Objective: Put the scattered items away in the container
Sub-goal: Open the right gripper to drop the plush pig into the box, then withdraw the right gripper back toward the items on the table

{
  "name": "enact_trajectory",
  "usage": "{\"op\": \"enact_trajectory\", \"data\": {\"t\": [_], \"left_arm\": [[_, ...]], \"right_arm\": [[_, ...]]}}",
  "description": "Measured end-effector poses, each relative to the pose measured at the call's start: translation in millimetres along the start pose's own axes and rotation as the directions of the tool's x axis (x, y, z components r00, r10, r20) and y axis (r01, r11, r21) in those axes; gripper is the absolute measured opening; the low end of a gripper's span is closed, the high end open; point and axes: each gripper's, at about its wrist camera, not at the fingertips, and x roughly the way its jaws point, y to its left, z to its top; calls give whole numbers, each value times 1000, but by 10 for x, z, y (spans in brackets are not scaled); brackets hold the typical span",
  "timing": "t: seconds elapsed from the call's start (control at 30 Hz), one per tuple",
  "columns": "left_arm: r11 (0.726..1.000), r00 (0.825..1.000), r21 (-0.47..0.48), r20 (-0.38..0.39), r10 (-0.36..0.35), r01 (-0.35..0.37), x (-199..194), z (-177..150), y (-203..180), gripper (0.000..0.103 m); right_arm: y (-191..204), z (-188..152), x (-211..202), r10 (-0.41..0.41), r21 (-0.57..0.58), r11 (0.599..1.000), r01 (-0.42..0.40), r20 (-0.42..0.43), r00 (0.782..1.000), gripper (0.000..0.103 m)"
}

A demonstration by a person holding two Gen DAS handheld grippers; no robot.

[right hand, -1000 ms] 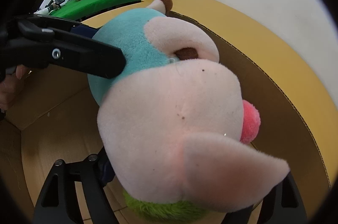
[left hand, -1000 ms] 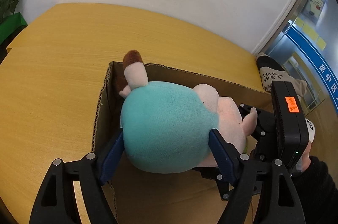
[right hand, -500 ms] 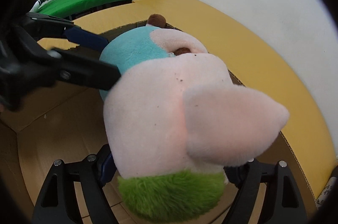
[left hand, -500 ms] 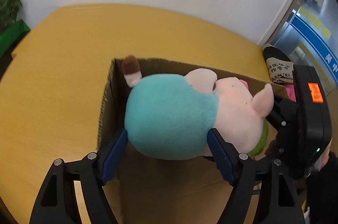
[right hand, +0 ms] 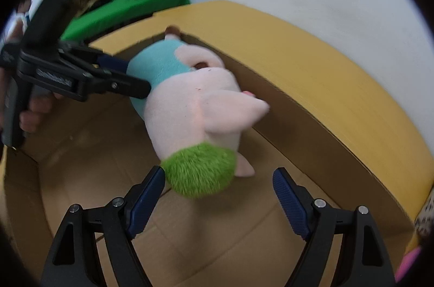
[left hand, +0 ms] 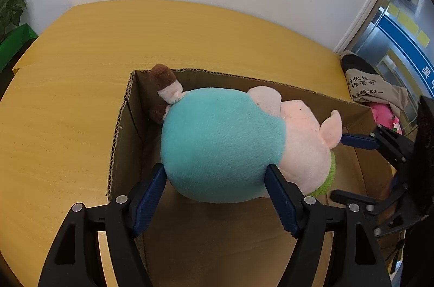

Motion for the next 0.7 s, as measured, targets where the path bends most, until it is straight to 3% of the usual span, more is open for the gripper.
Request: {"op": "enact_trajectory", "data": {"t": [0.07,0.23,0.4,0.6,0.7], "left_arm": [[1000,999,7,35,18,-18,-82,16,-80,79],[997,991,70,134,26,-35,-493,-19,-350,87],[992,965,115,263,13,-45,-1062,-211,-669,99],[989,936,141,352,-5,-48,-1662,-648,-906,103],[988,923,151,384,-18,-44,-1880,-869,-1032,103]], "right_arm": [[-60,-83,-202,-7,50,999,5,29,1000,82],[357,-189,-485,-61,125,991,51,74,995,82],[803,-1,-624,-103,207,975,73,136,985,82],[1147,-235,-1223,-193,254,957,143,186,963,82],[1301,-371,-1378,-195,295,947,131,197,961,82]]}}
